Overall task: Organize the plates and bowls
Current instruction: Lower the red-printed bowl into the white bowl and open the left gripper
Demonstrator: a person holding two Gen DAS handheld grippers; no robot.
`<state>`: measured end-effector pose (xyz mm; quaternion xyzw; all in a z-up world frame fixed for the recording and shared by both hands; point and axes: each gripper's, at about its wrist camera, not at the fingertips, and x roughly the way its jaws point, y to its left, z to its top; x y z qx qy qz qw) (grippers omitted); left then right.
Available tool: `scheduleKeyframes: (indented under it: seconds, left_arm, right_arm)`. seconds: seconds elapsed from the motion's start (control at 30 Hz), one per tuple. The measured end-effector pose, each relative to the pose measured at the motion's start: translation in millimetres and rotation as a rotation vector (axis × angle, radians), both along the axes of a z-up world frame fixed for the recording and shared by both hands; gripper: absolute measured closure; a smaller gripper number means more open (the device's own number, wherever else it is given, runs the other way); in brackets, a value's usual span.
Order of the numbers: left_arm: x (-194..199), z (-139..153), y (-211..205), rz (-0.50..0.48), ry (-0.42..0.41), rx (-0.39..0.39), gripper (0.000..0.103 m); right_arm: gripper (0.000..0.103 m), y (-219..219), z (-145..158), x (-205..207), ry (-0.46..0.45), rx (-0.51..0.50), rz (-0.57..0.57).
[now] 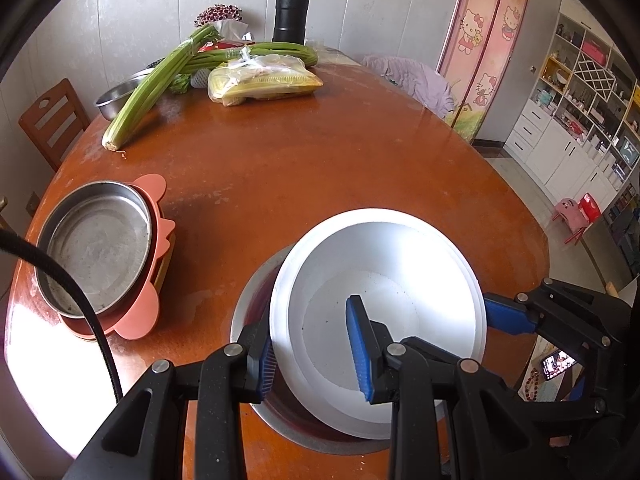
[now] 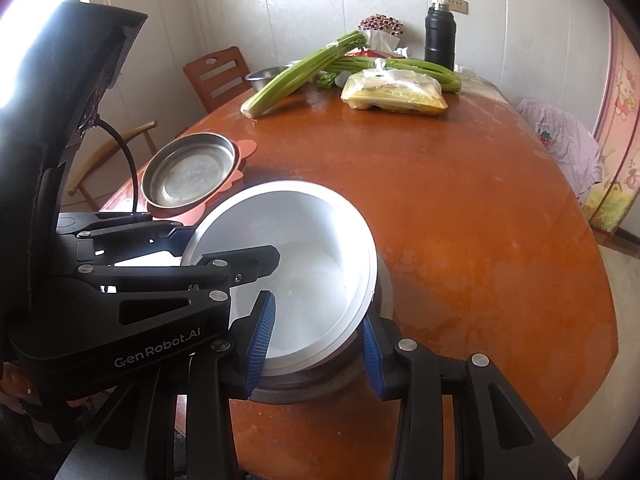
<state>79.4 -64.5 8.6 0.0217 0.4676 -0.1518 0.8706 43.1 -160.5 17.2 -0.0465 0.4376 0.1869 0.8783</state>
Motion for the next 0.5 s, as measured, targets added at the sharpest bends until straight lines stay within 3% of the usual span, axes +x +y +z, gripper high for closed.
scheduleKeyframes:
  seconds: [0.5]
  left_arm:
    - [1.3,-3.6,4.2,0.014,0.002,0.024,0.072]
  right_arm:
    - [0.060,0.9,-3.8,0.4,-0.005,-0.021,-0.005]
